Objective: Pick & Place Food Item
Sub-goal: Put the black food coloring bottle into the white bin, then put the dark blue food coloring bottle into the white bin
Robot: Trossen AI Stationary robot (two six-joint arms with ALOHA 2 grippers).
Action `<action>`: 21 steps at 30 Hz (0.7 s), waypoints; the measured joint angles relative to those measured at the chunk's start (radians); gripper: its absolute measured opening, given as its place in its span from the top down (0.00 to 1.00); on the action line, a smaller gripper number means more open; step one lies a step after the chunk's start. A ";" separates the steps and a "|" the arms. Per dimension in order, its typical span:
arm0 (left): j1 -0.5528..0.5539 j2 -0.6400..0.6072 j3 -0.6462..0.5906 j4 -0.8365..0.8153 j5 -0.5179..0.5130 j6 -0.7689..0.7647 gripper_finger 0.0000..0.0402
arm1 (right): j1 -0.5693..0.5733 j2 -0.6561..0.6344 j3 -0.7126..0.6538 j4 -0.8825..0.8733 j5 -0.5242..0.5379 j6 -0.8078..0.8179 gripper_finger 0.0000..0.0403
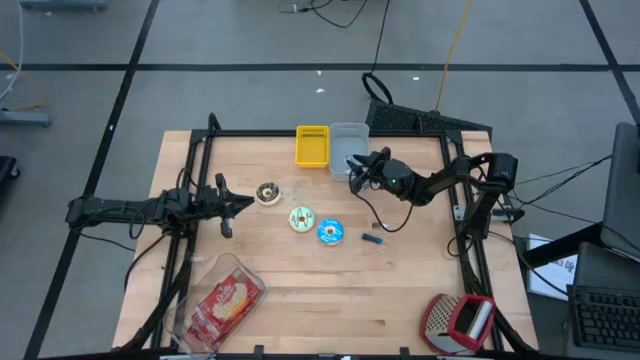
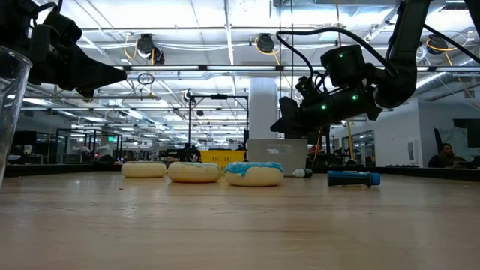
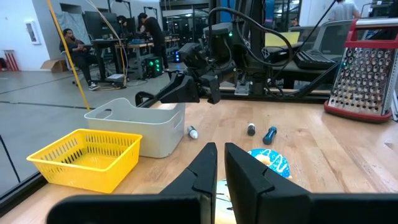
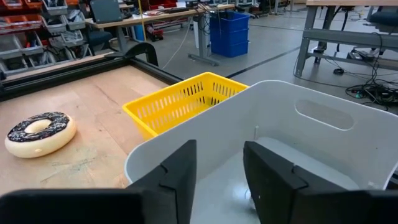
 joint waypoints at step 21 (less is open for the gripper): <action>0.000 0.000 0.000 0.000 0.000 0.000 0.92 | 0.293 -0.342 -0.001 -0.349 -0.346 -0.202 0.55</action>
